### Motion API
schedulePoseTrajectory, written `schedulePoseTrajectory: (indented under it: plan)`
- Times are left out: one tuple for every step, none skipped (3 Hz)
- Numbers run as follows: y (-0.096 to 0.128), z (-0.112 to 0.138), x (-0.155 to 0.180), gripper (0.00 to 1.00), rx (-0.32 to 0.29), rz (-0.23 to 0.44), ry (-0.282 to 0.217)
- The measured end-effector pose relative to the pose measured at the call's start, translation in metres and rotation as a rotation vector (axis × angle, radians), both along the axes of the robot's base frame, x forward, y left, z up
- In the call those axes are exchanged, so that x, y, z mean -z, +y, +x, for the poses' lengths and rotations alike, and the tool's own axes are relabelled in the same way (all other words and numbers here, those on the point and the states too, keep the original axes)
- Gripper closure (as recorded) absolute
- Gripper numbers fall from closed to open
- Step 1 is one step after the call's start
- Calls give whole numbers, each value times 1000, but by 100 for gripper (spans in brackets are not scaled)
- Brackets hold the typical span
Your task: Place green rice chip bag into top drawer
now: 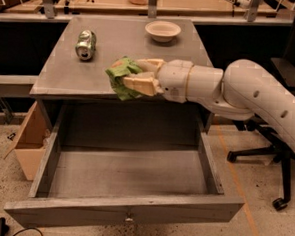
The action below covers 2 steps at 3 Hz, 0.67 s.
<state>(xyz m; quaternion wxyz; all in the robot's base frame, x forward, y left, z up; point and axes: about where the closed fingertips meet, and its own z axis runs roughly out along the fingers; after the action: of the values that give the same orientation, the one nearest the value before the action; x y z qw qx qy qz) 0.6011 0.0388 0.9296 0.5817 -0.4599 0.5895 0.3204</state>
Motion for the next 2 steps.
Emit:
schedulePoseTrajectory:
  plan:
    - [-27,-61,-10,100,-104,35,40]
    - [-39,-110,-1,100,-210,24,118]
